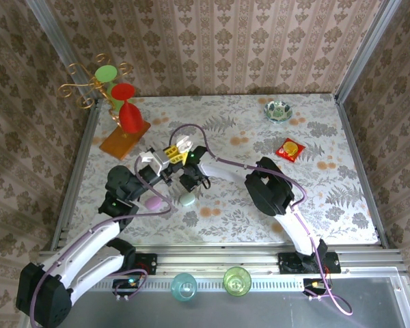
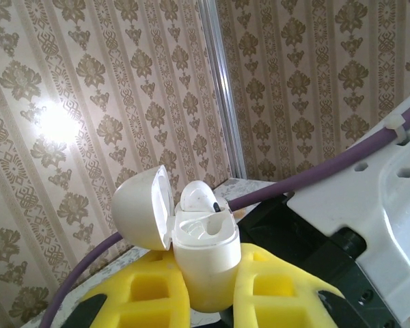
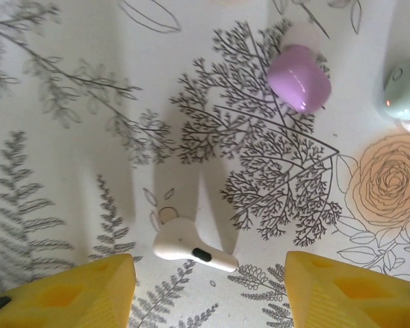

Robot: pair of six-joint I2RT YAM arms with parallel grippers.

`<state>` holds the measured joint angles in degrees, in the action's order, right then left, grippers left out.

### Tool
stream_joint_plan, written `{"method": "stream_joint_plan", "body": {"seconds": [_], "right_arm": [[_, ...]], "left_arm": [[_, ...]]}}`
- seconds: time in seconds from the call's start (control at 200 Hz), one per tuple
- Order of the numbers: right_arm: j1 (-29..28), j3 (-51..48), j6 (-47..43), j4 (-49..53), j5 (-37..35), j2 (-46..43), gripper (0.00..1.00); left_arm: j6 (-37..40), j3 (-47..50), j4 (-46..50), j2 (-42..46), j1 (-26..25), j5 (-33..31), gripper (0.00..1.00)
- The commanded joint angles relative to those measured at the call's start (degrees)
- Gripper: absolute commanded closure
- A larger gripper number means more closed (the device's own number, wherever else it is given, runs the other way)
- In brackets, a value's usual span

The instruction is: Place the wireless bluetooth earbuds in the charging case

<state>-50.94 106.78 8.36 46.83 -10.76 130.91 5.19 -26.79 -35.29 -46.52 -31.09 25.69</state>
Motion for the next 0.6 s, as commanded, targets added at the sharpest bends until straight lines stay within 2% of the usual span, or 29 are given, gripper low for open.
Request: {"method": "stream_joint_plan", "body": {"seconds": [0.0, 0.37, 0.595], "right_arm": [[-0.1, 4.1, -6.8, 4.7, 2.3, 2.4, 0.42], [-0.1, 19.3, -13.3, 16.7, 1.2, 11.7, 0.53], [-0.1, 25.2, -15.7, 21.5, 1.1, 15.6, 0.59]], "left_arm": [[0.4, -2.3, 0.2, 2.2, -0.2, 0.8, 1.0], [1.0, -3.5, 1.9, 3.3, -0.2, 1.4, 1.0], [1.2, -3.5, 2.2, 3.4, -0.2, 1.4, 1.0]]}}
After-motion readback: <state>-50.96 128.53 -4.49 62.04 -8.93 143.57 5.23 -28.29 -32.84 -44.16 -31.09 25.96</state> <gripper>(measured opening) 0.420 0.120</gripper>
